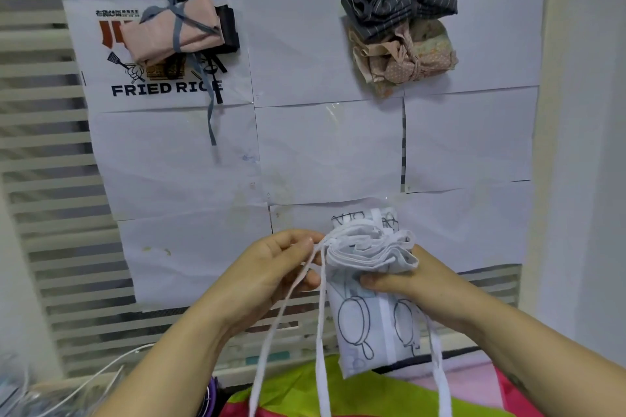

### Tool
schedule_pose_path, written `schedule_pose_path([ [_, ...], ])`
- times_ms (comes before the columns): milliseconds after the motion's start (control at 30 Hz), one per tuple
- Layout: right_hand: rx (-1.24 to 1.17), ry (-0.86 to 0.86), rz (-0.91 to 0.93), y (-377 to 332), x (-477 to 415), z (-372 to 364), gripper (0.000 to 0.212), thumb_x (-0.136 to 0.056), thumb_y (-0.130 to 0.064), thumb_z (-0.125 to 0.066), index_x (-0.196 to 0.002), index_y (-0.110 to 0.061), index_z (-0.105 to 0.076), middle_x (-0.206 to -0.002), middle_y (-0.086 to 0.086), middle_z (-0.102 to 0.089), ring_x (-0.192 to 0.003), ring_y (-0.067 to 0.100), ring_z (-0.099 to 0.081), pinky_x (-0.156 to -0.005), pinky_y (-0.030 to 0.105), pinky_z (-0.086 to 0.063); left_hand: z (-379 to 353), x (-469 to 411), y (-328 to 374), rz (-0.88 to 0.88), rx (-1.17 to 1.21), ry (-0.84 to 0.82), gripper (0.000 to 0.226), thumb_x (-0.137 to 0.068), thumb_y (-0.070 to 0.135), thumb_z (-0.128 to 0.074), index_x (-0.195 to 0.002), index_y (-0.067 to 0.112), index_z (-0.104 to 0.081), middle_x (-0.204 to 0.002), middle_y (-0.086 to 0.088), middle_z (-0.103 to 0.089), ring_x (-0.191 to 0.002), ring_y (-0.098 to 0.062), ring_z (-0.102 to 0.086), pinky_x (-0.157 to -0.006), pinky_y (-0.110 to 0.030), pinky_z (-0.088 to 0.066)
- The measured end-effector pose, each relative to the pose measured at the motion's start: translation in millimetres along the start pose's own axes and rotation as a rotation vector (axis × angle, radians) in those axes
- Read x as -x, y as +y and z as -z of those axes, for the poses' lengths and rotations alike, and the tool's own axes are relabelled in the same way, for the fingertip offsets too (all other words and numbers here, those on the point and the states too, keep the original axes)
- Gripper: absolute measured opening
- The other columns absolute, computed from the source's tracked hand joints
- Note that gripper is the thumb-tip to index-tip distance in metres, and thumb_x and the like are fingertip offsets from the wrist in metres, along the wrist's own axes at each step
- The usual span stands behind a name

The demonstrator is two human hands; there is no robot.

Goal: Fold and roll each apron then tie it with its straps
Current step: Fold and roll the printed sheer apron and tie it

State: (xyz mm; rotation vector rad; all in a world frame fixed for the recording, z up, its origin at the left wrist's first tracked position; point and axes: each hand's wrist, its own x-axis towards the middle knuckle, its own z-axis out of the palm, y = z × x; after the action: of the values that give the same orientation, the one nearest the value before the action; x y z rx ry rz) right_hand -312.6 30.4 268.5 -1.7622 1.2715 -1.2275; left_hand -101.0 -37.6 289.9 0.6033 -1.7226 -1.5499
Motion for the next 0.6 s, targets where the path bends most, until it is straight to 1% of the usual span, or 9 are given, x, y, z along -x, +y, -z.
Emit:
schedule_pose_path([
  [67,0.008,-0.004,-0.008,0,1,1,0.04,-0.085,-0.011,-0.068,-0.119,-0.03,-0.063,-0.117,-0.019,-0.066,-0.111,-0.002,-0.059,-0.094,0.012,-0.044,1,5,-2,-0.038,-0.054,-0.045,0.041,-0.072,0.032,-0.079,-0.105,0.014,-0.064,-0.083,-0.003,-0.069,-0.064,-0.009,-0.06,-0.066,-0.023,-0.051],
  [133,0.018,-0.017,-0.015,1,1,1,0.04,-0.084,-0.012,-0.069,-0.121,-0.028,-0.063,-0.119,-0.015,-0.066,-0.113,0.001,-0.059,-0.099,0.02,-0.043,1,9,-4,-0.064,-0.177,-0.06,0.048,-0.062,0.032,-0.082,-0.104,0.016,-0.063,-0.087,0.001,-0.071,-0.068,-0.008,-0.062,-0.065,-0.022,-0.05],
  [200,0.017,-0.038,-0.018,4,1,0,0.04,-0.083,-0.01,-0.07,-0.121,-0.023,-0.064,-0.119,-0.009,-0.067,-0.115,0.006,-0.06,-0.102,0.027,-0.042,-2,11,-4,-0.077,-0.313,-0.026,0.032,-0.071,0.023,-0.082,-0.097,0.015,-0.065,-0.074,0.004,-0.069,-0.058,-0.007,-0.058,-0.059,-0.021,-0.048],
  [267,0.005,-0.05,-0.027,6,2,1,0.038,-0.081,-0.012,-0.073,-0.118,-0.02,-0.067,-0.117,-0.006,-0.068,-0.114,0.009,-0.061,-0.103,0.03,-0.043,-2,11,-3,-0.086,-0.342,0.006,0.009,-0.083,0.012,-0.068,-0.091,0.014,-0.067,-0.063,0.005,-0.064,-0.05,-0.008,-0.053,-0.053,-0.02,-0.046],
  [333,-0.006,-0.049,-0.044,7,2,3,0.04,-0.075,-0.016,-0.073,-0.115,-0.019,-0.068,-0.115,-0.005,-0.07,-0.111,0.009,-0.062,-0.102,0.03,-0.044,1,11,-3,-0.067,-0.337,0.023,0.008,-0.087,0.011,-0.063,-0.087,0.016,-0.07,-0.061,0.003,-0.063,-0.052,-0.009,-0.055,-0.054,-0.018,-0.046],
  [400,-0.011,-0.055,-0.056,8,1,4,0.042,-0.072,-0.018,-0.072,-0.114,-0.019,-0.068,-0.113,-0.005,-0.07,-0.109,0.009,-0.063,-0.101,0.03,-0.045,3,10,-1,-0.043,-0.319,0.042,0.013,-0.087,0.019,-0.061,-0.081,0.019,-0.072,-0.062,0.002,-0.062,-0.056,-0.008,-0.055,-0.055,-0.017,-0.043],
  [467,0.007,-0.08,-0.068,8,1,3,0.042,-0.071,-0.018,-0.072,-0.113,-0.019,-0.068,-0.114,-0.004,-0.07,-0.11,0.011,-0.063,-0.103,0.033,-0.045,4,7,0,-0.048,-0.292,0.066,0.017,-0.085,0.027,-0.059,-0.081,0.019,-0.073,-0.065,0.005,-0.064,-0.059,-0.006,-0.054,-0.056,-0.019,-0.041],
  [567,0.041,-0.114,-0.071,7,1,-1,0.043,-0.072,-0.017,-0.074,-0.115,-0.019,-0.068,-0.116,-0.002,-0.069,-0.113,0.014,-0.062,-0.106,0.041,-0.042,3,-1,0,-0.022,-0.09,0.071,0.026,-0.078,0.031,-0.057,-0.084,0.01,-0.07,-0.076,-0.002,-0.069,-0.068,-0.011,-0.061,-0.067,-0.024,-0.052],
  [600,0.039,-0.119,-0.066,7,1,-2,0.044,-0.073,-0.018,-0.074,-0.116,-0.019,-0.067,-0.118,-0.003,-0.068,-0.114,0.014,-0.061,-0.107,0.043,-0.041,3,-2,1,-0.002,-0.023,0.063,0.027,-0.075,0.031,-0.057,-0.084,0.008,-0.069,-0.077,-0.004,-0.07,-0.067,-0.012,-0.063,-0.067,-0.023,-0.055],
])
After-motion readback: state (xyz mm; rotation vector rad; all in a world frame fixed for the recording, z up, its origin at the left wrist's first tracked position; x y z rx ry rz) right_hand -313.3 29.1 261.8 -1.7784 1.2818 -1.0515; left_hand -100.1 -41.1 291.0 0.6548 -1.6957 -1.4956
